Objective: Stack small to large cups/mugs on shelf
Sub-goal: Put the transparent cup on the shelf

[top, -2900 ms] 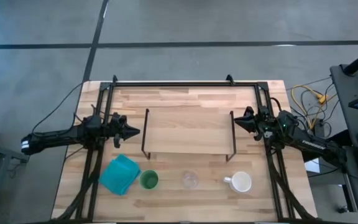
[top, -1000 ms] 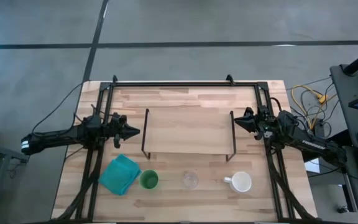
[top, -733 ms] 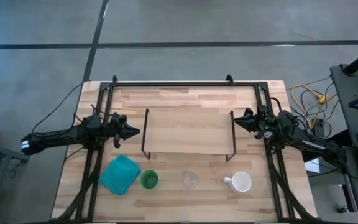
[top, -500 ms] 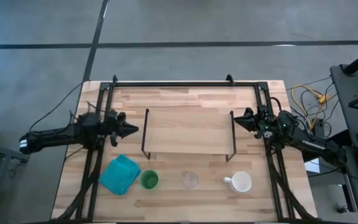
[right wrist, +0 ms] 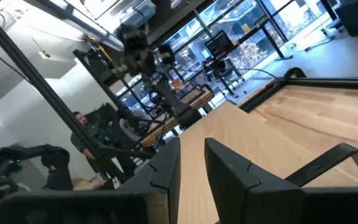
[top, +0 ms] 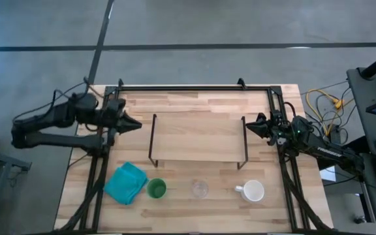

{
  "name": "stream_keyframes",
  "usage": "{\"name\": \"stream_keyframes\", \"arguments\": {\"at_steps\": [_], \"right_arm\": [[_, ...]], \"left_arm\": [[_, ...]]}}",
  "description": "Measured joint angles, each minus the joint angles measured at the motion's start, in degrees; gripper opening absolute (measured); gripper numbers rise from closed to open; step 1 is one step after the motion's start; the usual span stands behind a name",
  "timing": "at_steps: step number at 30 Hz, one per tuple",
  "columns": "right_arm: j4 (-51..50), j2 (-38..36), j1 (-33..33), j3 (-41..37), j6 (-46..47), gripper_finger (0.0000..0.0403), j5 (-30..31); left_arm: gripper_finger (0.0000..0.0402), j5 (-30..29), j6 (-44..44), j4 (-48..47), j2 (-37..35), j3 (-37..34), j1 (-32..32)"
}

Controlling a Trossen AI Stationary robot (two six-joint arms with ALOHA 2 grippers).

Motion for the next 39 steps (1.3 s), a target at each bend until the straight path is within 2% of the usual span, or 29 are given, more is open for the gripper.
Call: {"name": "stream_keyframes", "arguments": {"at_steps": [5,11,17,21,23,26,29,39], "right_arm": [[0.0,0.0,0.0,0.0,6.5,0.0068,0.0],[0.0,0.1,0.0,0.0,7.1,0.0068,0.0],[0.4,0.3,0.0,0.0,9.2,0.0068,-0.4],[0.0,0.5,0.0,1.3,9.3,0.0068,-5.0],[-0.1,1.0,0.1,3.3,7.8,0.0068,-5.4],[-0.9,2.4,0.1,8.5,4.0,0.0068,-6.2],[-7.1,4.2,0.2,16.5,0.6,0.0068,-6.5],[-46.8,18.6,2.2,47.5,-12.4,0.0068,-7.9]], "left_arm": [[0.0024,0.0,5.2,-8.1,14.2,12.9,-3.2],[0.0024,0.0,1.2,-9.0,28.1,19.9,-8.0],[0.0024,0.3,1.2,-9.3,37.6,26.0,-15.4],[0.0024,-1.0,-0.6,-9.3,42.8,30.0,-18.9],[0.0024,-1.2,-3.4,-8.7,44.4,31.8,-19.5],[0.0024,-1.4,-4.8,-9.1,47.4,33.2,-20.1],[0.0024,-1.5,-6.7,-9.4,49.5,34.4,-20.3],[0.0024,-1.6,-16.6,-7.8,54.2,34.7,-21.5]]}}
